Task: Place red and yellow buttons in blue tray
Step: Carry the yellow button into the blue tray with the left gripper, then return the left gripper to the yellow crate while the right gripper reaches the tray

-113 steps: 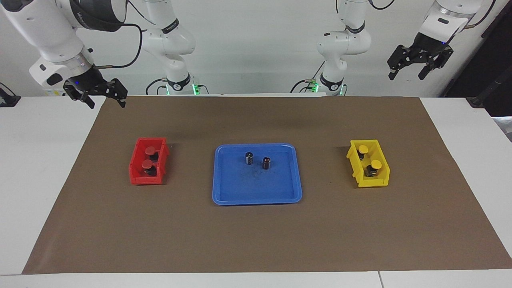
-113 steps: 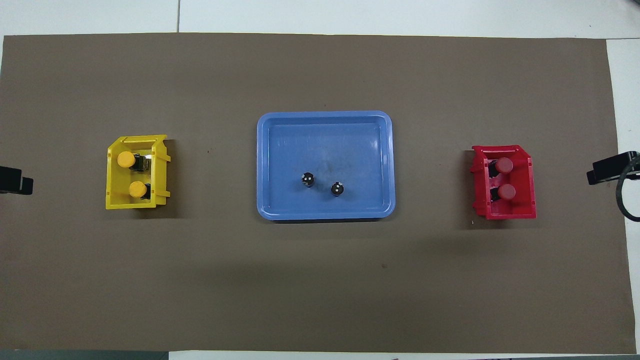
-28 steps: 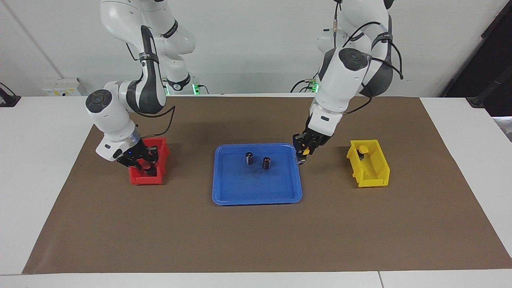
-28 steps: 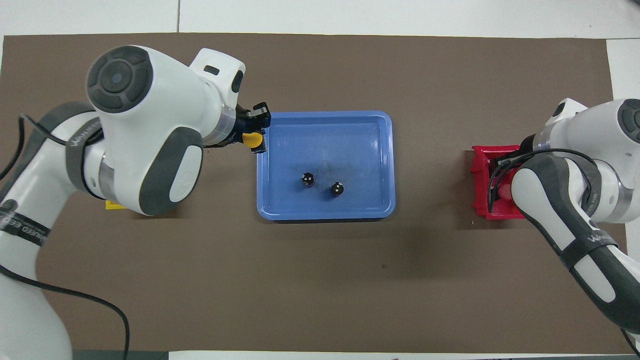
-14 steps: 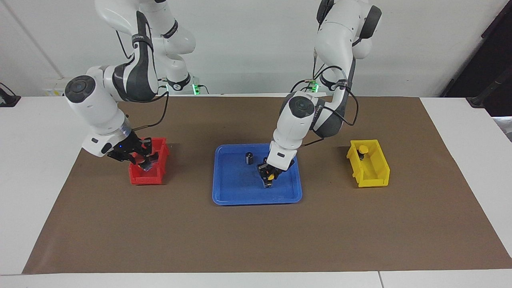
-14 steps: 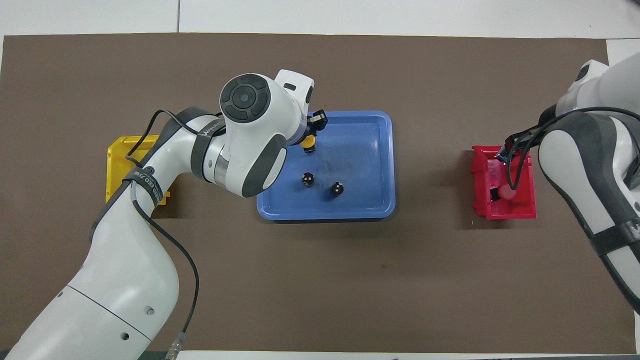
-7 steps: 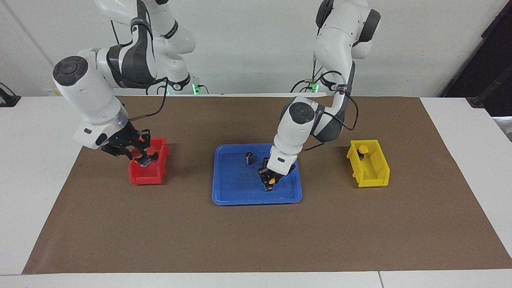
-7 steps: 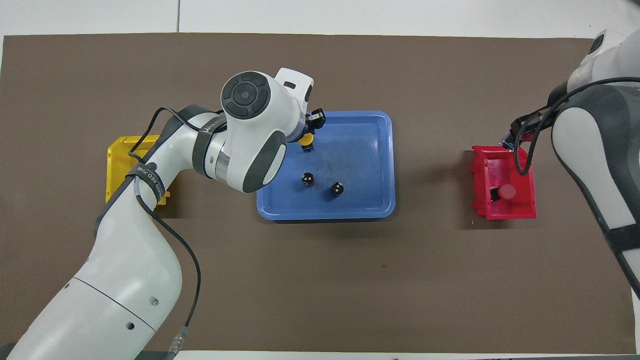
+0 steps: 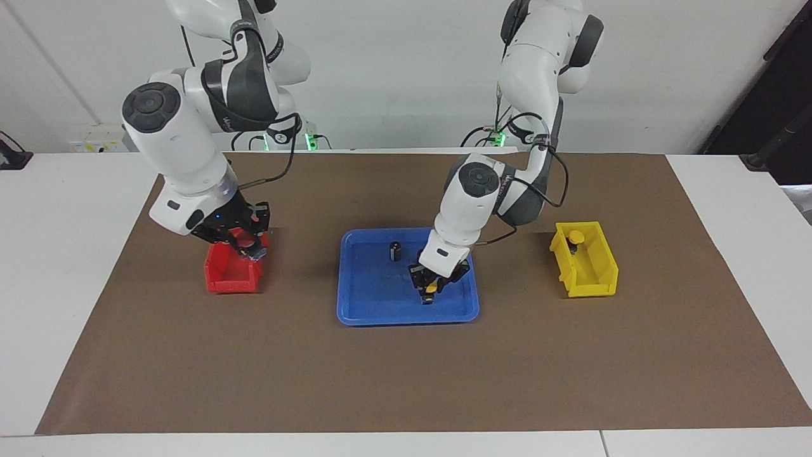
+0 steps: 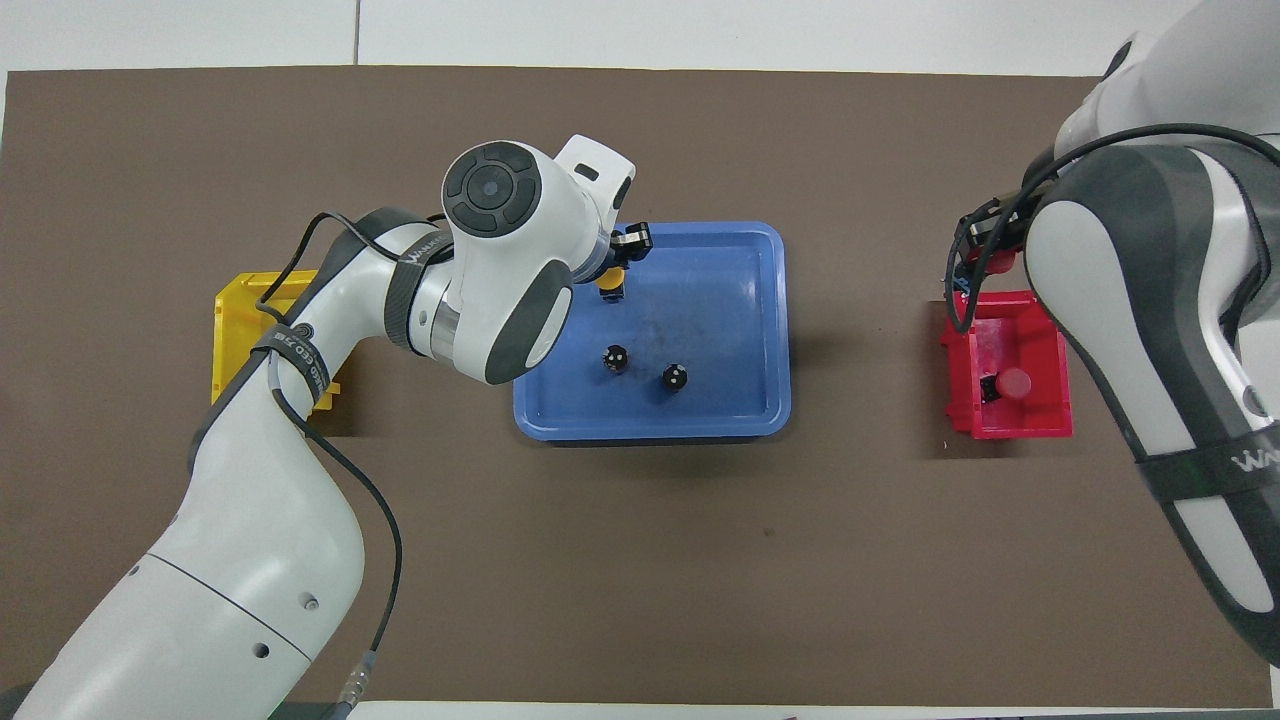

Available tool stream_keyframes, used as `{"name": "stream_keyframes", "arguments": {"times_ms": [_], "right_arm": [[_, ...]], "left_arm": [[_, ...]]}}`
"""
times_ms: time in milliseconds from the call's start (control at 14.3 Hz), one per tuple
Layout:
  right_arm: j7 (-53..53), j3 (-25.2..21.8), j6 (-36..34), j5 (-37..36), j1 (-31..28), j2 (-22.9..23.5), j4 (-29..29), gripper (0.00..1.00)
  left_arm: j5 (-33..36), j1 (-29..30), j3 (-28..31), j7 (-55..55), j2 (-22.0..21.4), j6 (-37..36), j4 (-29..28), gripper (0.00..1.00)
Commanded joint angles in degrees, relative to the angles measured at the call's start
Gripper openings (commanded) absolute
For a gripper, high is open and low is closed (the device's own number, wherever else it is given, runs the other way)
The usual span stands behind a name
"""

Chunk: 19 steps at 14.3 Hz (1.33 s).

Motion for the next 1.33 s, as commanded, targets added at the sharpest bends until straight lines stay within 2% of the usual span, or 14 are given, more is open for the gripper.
{"name": "stream_keyframes", "arguments": {"times_ms": [0, 140, 210, 350, 560, 770, 910, 1050, 1261], "right_arm": [[3.4, 0.3, 1.4, 0.2, 1.8, 1.2, 1.8, 0.0], [4.6, 0.3, 3.4, 0.3, 3.5, 1.2, 1.2, 0.0], [6.0, 0.3, 3.9, 0.3, 4.2, 1.2, 1.0, 0.0], [8.5, 0.3, 5.2, 0.3, 6.1, 1.4, 1.0, 0.0], [10.1, 0.5, 7.1, 0.8, 6.9, 2.5, 1.1, 0.0], [16.5, 1.0, 7.8, 0.5, 9.3, 5.7, 1.8, 0.0], [19.4, 1.1, 7.8, 0.3, 11.3, 10.0, 6.1, 0.0], [20.9, 1.1, 7.1, 0.4, 12.3, 14.8, 11.1, 0.0], [22.7, 1.1, 8.2, -0.2, 14.5, 16.5, 11.9, 0.0]], "left_arm": [[1.2, -0.8, 0.4, 0.2, 1.0, 0.4, 1.5, 0.84], [1.2, -0.8, 0.4, -0.2, 1.0, -0.9, 2.2, 0.94], [1.5, -0.8, 0.4, -0.3, 1.1, -3.1, 4.3, 0.98], [1.9, 0.3, 1.7, 0.4, 0.9, -10.2, 9.2, 1.0], [2.0, 0.3, 8.5, 4.4, -1.3, -14.3, 10.1, 1.0], [1.9, 6.6, 10.0, 21.3, -7.1, -20.0, 4.5, 1.0], [1.9, 10.3, 10.0, 28.5, -11.5, -21.7, -0.8, 1.0], [1.9, 12.9, 10.1, 32.9, -16.3, -21.4, -7.5, 1.0], [2.3, 15.7, 10.2, 36.0, -21.6, -19.6, -16.0, 1.0]]}}
